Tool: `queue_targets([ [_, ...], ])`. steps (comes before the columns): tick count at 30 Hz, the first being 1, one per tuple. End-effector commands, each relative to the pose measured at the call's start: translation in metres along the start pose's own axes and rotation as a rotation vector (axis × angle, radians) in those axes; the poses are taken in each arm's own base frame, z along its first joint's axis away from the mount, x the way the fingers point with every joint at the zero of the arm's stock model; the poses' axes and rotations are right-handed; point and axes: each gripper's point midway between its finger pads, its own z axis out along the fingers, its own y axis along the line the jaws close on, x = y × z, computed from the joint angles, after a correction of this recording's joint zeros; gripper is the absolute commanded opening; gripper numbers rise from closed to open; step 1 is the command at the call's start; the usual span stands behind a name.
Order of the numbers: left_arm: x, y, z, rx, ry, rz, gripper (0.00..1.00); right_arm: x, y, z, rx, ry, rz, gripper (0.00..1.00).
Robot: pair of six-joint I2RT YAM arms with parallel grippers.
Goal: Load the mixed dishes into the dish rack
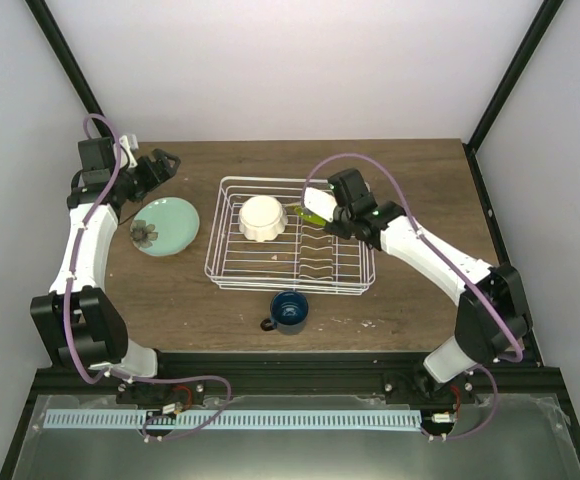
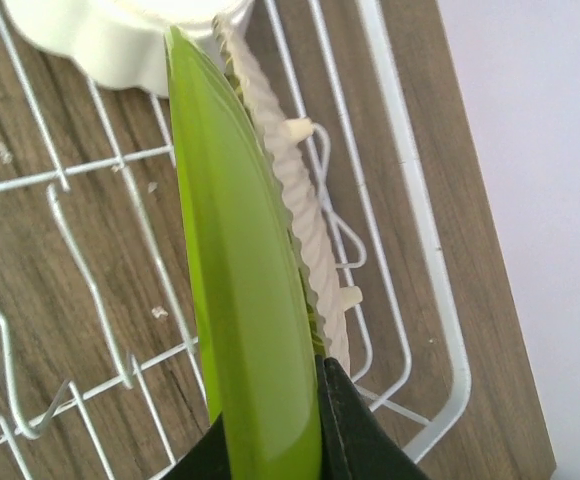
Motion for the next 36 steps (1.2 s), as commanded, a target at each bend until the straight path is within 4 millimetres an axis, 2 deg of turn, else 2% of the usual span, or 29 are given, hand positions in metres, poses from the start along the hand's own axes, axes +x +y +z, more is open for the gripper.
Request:
queue_targets([
  [1, 0.001, 0.003, 0.003, -0.003, 0.003, 0.011, 0.96, -0.012, -0.005, -0.010, 0.063, -0.093, -0.062, 0.01],
  [10, 0.002, 0.004, 0.004, -0.008, 0.002, 0.002, 0.96, -0.003, 0.010, -0.005, 0.113, -0.133, -0.172, 0.01],
  [12, 0.002, 0.005, 0.004, -0.009, 0.002, 0.000, 0.96, -0.003, 0.012, -0.002, 0.116, -0.136, -0.180, 0.05],
  [17, 0.005, 0.008, 0.005, -0.016, 0.008, -0.006, 0.96, -0.010, 0.017, 0.001, 0.127, -0.154, -0.189, 0.22],
  [20, 0.009, 0.011, 0.005, -0.026, 0.015, -0.013, 0.96, -0.016, 0.017, 0.003, 0.130, -0.166, -0.192, 0.25],
  [28, 0.015, 0.017, 0.006, -0.045, 0.026, -0.015, 0.96, -0.024, 0.013, 0.004, 0.140, -0.171, -0.186, 0.28],
  [31, 0.014, 0.029, 0.003, -0.122, 0.020, -0.007, 0.97, -0.024, 0.005, -0.005, 0.160, -0.163, -0.168, 0.31],
  [36, 0.016, 0.080, -0.010, -0.391, 0.030, -0.042, 0.97, -0.037, -0.017, -0.034, 0.178, -0.200, -0.005, 0.49],
])
